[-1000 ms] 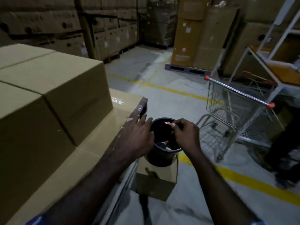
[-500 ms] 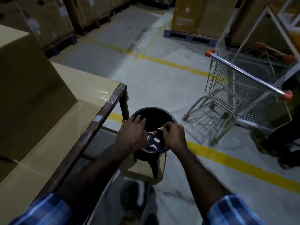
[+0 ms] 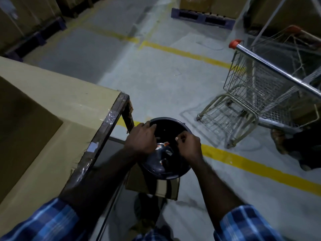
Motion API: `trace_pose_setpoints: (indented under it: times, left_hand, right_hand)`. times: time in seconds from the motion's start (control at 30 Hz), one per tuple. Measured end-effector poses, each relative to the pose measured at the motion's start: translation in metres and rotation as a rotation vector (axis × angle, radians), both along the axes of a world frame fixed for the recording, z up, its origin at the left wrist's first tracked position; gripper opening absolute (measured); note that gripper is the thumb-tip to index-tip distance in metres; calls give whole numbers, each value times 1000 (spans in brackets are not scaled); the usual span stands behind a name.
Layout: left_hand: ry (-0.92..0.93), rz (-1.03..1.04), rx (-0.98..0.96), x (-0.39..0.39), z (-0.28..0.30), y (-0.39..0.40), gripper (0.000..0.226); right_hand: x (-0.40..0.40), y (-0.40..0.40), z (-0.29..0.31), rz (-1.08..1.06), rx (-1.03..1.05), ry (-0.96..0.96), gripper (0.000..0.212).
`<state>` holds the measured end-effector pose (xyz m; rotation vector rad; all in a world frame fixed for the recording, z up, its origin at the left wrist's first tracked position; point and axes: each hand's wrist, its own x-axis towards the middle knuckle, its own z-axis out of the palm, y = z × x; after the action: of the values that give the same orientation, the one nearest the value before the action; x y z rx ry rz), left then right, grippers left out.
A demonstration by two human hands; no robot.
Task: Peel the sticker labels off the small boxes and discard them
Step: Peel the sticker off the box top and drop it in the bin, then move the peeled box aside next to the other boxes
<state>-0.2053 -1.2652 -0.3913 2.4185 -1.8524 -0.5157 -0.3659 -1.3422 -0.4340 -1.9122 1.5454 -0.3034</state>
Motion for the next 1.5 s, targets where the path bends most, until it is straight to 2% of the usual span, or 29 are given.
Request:
trace_pose_setpoints:
  times: [0.17,0.43,0.6,0.77,0.97,1.13,1.3,1.5]
  left_hand:
    - [12,7,11,-2,8,-3,49]
    - [45,180,-190,-37,50,25,49]
    - [50,357,-359,-60,91,66,51]
    - [-36,503,-535,-68,151,130,52]
    - [-190,742,-707,-65,211,249,55]
    - [-345,902,-816,-64,258,383,56]
    - [-493,1045,-840,-56,288,532,55]
    - [-511,1184,-728,-40,295,698,57]
  right_hand:
    - [2,-9,5,0,19,-9,10]
    - [3,-7,43,176,-77,-166,14]
    - [13,21,102,329,-157,-361,18]
    - [31,71,175,451,-287,-582,11]
    - [70,180,250,658,-338,-840,12]
    - [98,308,295,886,-321,-958,13]
    - [128,452,318,1052,-345,-1008,16]
    - [165,629,318,1197,-292,-958,23]
